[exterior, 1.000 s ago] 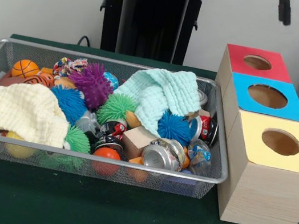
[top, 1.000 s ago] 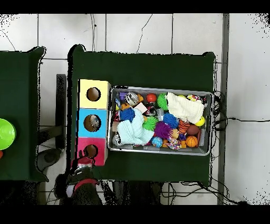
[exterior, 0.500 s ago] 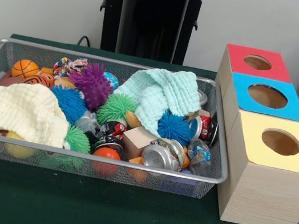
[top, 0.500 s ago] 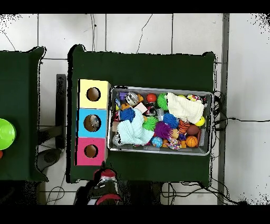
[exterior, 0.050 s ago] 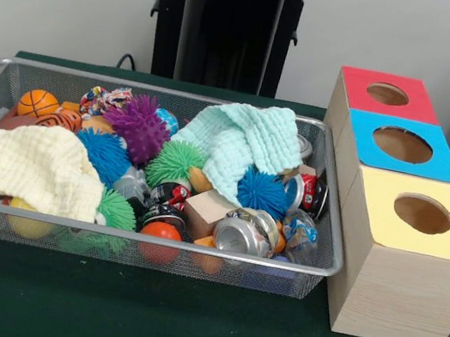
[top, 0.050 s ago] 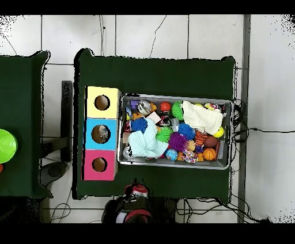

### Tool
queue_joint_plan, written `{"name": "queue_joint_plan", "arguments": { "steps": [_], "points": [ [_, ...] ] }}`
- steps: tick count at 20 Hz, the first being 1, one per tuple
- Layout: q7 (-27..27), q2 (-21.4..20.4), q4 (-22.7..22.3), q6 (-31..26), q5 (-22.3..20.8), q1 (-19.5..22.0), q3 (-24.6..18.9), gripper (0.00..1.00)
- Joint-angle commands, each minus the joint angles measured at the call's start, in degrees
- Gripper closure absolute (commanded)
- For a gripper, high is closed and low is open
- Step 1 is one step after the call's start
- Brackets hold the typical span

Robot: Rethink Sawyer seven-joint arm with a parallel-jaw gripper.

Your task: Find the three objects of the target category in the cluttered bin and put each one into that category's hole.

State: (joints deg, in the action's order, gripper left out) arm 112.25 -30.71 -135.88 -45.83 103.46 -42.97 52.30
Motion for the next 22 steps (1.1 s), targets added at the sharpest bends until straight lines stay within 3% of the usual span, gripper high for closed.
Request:
{"name": "queue_joint_plan", "arguments": {
  "steps": [1,2,4,9,14,20,22],
  "points": [
    [-19.0,-0.5,-3.5,11.3,7.6,7.4,-10.7,0.00],
    [-21.4,0.1,-3.3,11.4,7.8,9.3,-11.6,0.00],
    [-21.9,-0.2,-2.9,10.6,4.3,12.6,-12.1,0.00],
    [-26.7,-0.4,-2.1,11.3,4.9,17.1,-14.6,0.00],
    [-29.0,-0.5,-2.2,12.2,8.3,17.7,-16.7,0.00],
    [-29.6,-0.5,-1.4,14.5,4.9,19.6,-16.6,0.00],
    [-31.2,0.3,-0.9,15.1,6.5,20.2,-17.3,0.00]
  ]
}}
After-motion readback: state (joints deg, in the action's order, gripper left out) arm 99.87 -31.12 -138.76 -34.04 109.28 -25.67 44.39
